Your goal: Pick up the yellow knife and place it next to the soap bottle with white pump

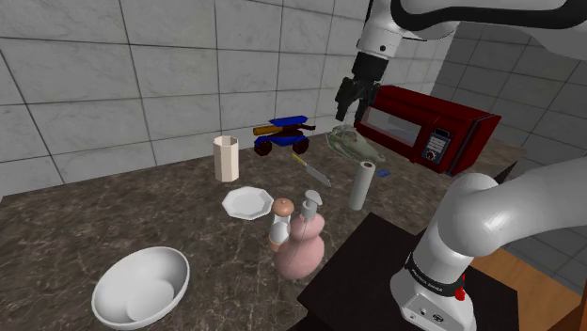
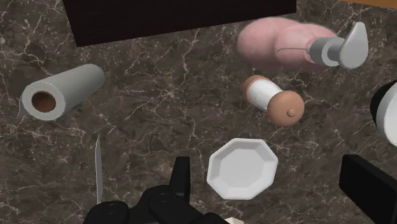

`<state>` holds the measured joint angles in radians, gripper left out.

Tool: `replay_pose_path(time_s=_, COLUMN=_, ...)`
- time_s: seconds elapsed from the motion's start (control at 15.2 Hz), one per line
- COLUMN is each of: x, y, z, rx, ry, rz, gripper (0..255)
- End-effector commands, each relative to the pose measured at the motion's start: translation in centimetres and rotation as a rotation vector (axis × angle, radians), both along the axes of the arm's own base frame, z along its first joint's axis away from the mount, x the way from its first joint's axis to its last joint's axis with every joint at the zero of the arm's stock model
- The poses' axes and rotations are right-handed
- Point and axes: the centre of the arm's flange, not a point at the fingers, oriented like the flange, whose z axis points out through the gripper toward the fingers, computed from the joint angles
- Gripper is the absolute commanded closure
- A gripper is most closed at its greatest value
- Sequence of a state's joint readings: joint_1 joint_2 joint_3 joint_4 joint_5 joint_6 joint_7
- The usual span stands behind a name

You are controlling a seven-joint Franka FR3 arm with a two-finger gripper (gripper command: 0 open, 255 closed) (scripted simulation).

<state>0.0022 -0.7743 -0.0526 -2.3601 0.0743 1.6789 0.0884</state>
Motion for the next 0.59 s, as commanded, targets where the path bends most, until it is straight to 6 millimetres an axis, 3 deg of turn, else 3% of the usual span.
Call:
replay_pose_path(time_s=0.0, x=0.0, y=0.0, z=0.0, rx=0.0, ry=0.0, rz=0.0, gripper=0)
replay_pose_path(time_s=0.53, x=6.6, y=-5.1, z=-6.8, rx=-0.011, ry=0.037, rz=-0.022, gripper=0)
